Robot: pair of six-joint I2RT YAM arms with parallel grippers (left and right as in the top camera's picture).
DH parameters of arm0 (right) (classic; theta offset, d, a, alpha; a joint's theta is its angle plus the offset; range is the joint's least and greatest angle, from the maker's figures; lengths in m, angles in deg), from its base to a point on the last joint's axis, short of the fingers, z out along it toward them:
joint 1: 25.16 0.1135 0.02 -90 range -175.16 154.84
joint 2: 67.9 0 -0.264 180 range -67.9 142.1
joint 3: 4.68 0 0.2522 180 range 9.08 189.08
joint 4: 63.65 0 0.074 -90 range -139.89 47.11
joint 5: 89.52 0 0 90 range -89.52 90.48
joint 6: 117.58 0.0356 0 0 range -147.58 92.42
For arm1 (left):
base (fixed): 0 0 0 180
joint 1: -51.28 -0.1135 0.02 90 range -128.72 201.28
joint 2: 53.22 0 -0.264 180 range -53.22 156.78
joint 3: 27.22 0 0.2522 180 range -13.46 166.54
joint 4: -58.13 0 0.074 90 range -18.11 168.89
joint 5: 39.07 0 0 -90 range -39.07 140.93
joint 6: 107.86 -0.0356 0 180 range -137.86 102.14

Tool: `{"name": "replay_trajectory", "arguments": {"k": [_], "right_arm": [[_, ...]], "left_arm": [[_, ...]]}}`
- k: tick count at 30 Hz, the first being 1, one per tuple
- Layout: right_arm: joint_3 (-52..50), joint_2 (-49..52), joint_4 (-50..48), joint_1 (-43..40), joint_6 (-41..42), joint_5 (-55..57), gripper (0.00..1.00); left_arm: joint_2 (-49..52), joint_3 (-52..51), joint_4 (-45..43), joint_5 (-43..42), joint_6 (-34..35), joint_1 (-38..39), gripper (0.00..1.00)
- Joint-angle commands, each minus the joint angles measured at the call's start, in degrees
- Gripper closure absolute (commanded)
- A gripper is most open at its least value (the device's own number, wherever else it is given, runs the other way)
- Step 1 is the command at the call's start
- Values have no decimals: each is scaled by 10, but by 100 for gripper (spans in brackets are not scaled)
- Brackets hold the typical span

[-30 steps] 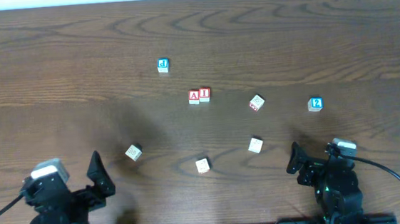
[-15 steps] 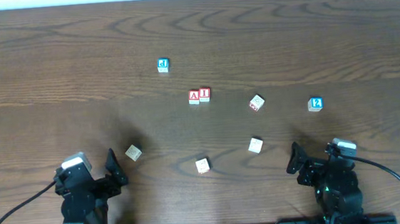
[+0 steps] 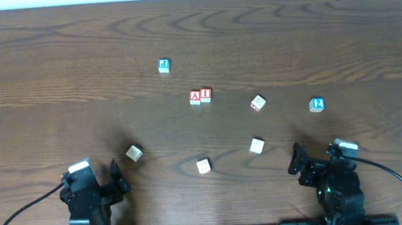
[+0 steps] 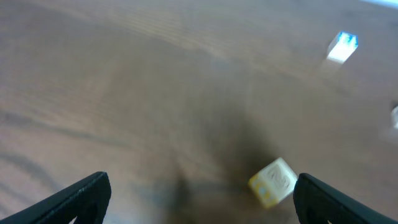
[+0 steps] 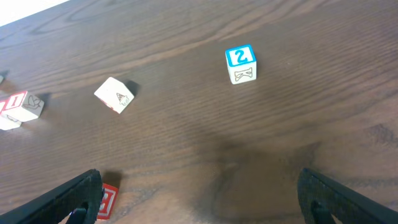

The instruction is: Spell out Ai2

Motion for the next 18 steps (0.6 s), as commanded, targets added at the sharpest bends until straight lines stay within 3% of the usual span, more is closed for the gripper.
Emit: {"name": "replay_trajectory", "arguments": {"k": [1,6,18], "right_arm": [[-1,-3,1,-3,6,0,1],[-1,-3,1,-3,6,0,1],[-1,-3,1,-3,6,0,1]], "left_arm": [[-4,-1,30,12,-5,-3,4],[-4,-2,80,12,-5,-3,5],[-4,-1,81,12,-5,-3,5]]}}
